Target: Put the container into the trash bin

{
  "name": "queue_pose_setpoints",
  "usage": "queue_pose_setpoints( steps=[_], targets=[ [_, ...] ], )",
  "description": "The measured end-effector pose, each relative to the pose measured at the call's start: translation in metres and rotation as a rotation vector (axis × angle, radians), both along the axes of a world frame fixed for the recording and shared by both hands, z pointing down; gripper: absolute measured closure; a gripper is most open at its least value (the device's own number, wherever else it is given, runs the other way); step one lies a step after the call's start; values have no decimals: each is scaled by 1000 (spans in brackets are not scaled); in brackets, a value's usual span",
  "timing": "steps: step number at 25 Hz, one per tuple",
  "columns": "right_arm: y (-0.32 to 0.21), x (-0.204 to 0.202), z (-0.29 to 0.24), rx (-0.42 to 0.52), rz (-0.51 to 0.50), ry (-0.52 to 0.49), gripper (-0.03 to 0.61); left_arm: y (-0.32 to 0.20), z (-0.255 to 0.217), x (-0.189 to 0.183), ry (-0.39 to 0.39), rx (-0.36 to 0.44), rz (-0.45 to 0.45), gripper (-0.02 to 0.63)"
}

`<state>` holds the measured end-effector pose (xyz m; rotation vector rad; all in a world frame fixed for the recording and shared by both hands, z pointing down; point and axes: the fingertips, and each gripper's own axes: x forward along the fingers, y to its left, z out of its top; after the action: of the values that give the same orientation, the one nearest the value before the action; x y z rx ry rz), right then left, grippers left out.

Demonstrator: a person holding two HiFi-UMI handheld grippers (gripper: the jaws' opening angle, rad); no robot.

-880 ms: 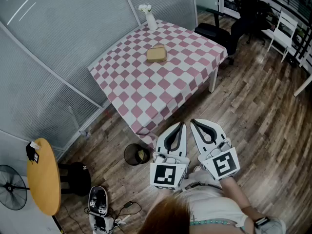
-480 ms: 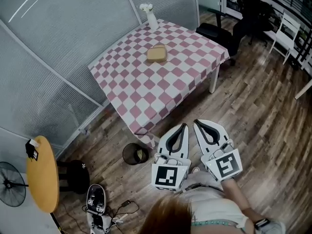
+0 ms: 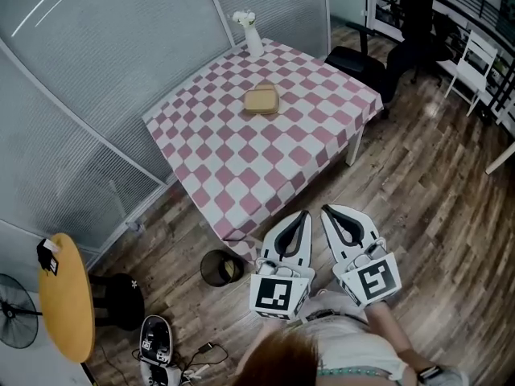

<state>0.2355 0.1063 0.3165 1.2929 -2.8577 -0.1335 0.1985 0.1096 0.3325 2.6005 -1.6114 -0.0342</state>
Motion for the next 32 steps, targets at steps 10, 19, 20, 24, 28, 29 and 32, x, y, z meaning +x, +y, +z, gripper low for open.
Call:
queue_pose_setpoints(
  steps=[10, 19, 20, 24, 28, 29, 32],
  targets=[
    [-98, -48, -4, 11, 76, -5, 586, -100, -5, -46, 17, 15, 71, 601],
    [-158, -100, 9, -25, 88, 7, 586, -159, 5, -94, -3, -4, 101, 601],
    [-162, -105, 10, -28, 87, 9, 586, -163, 6, -99, -5, -8, 100, 601],
    [-179, -122, 12, -33, 84, 17, 586, -178, 7, -117, -7, -11, 100, 601],
    [-192, -139, 11, -28, 80, 27, 586, -190, 6, -133, -13, -1, 95, 601],
    [-195, -143, 10, -27, 79, 28, 586, -193, 6, -138, -16, 1, 94, 601],
    [-202, -153, 11, -26, 79, 29, 586, -199, 6, -147, -20, -2, 99, 601]
  ],
)
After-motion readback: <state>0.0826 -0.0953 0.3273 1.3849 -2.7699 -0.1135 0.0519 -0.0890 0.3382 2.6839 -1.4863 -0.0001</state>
